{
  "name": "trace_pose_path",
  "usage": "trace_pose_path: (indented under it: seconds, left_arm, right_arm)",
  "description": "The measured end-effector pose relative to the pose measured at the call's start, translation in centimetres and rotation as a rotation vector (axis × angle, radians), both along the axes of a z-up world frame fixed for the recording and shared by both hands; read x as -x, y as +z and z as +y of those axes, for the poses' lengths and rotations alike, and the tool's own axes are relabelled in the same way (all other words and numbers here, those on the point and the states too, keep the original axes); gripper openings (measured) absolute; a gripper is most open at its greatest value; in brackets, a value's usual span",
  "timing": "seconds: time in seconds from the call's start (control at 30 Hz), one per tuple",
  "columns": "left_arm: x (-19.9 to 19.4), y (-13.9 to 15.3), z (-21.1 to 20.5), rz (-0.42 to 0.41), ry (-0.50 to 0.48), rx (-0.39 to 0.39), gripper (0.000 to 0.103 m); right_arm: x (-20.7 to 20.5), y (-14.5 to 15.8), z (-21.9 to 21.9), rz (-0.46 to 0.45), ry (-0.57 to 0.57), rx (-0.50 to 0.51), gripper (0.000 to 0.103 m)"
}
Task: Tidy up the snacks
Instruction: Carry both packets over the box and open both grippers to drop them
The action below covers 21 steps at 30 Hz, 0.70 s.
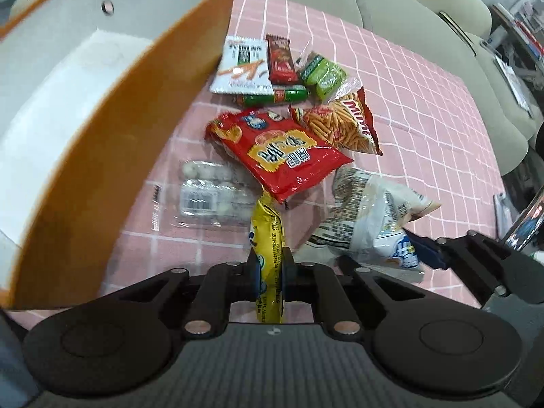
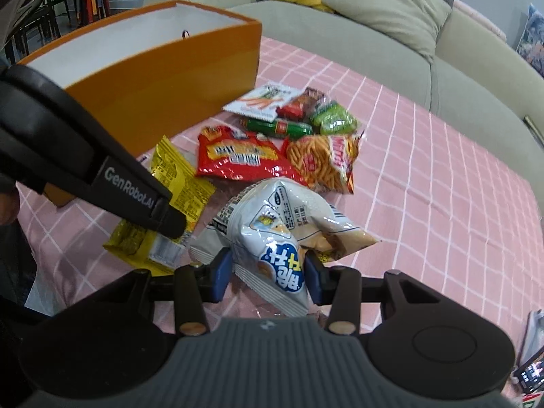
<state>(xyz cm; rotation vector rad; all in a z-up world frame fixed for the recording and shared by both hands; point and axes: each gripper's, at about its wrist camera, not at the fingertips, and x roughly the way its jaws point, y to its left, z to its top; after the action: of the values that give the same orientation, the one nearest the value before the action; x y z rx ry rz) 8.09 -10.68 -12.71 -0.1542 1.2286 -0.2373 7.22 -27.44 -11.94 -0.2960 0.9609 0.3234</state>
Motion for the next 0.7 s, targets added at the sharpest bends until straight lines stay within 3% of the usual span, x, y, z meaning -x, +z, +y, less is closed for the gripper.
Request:
trace_pose_path:
  seconds: [0.17, 0.57, 0.7]
  left_arm:
    - [0.6, 2.2, 1.2, -0.049, -0.004, -0.031, 0.011]
    - [1.5, 9.2, 6.0, -0.200, 0.048, 0.007, 0.011]
    - [1.2, 11.4, 8.3, -0.256, 0.067, -0.029, 0.011]
  right_arm:
    - [0.8, 1.6, 0.2, -0.016, 0.000, -0.002, 0.042]
    - [1.8, 8.4, 3.3, -0.166, 0.086, -0.088, 0.042]
    - [1.2, 9.8, 5.1, -0.189, 0.132, -0.120, 0.042]
